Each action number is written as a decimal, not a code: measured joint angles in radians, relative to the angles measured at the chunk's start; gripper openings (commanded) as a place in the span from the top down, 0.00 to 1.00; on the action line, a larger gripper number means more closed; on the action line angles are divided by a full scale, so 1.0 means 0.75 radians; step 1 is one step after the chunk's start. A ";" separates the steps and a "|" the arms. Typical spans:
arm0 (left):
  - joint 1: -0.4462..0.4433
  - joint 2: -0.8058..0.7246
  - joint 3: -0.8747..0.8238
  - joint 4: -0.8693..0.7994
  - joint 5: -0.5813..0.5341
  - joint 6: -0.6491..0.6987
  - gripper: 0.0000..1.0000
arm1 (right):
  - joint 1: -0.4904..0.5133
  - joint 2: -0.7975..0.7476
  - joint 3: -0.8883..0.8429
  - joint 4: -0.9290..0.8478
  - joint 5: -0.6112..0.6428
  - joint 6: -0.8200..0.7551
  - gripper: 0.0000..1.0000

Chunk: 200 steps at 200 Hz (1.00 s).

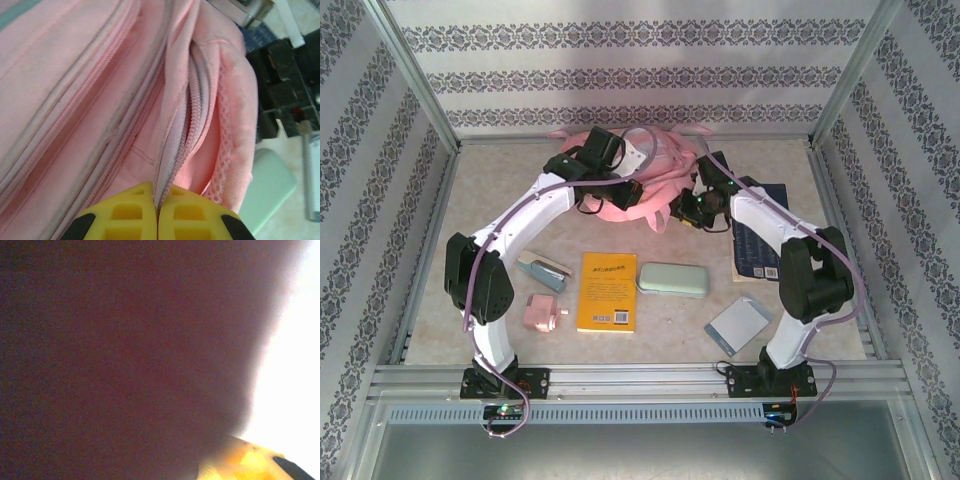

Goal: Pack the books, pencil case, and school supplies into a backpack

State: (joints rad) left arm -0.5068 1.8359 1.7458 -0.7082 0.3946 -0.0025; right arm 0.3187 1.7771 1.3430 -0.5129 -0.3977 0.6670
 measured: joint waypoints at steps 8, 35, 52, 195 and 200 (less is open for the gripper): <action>0.002 0.001 0.011 -0.002 0.034 -0.053 1.00 | -0.013 0.019 0.037 0.002 -0.026 0.007 0.61; -0.013 0.008 0.035 0.008 0.121 -0.172 1.00 | -0.048 0.067 0.108 -0.005 -0.081 0.012 0.60; -0.031 0.059 0.079 0.005 0.151 -0.230 1.00 | -0.061 0.068 0.109 -0.040 -0.040 0.016 0.58; 0.122 0.331 0.261 0.021 0.213 -0.475 0.46 | -0.165 -0.416 -0.159 -0.149 0.432 -0.049 0.56; 0.138 0.331 0.266 0.010 0.200 -0.466 0.46 | -0.158 -0.414 -0.163 -0.144 0.415 -0.050 0.56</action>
State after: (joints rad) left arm -0.4034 2.0842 1.9450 -0.7010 0.5446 -0.3519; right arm 0.2001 1.4670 1.2209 -0.6212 -0.0868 0.6292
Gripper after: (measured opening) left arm 0.542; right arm 0.438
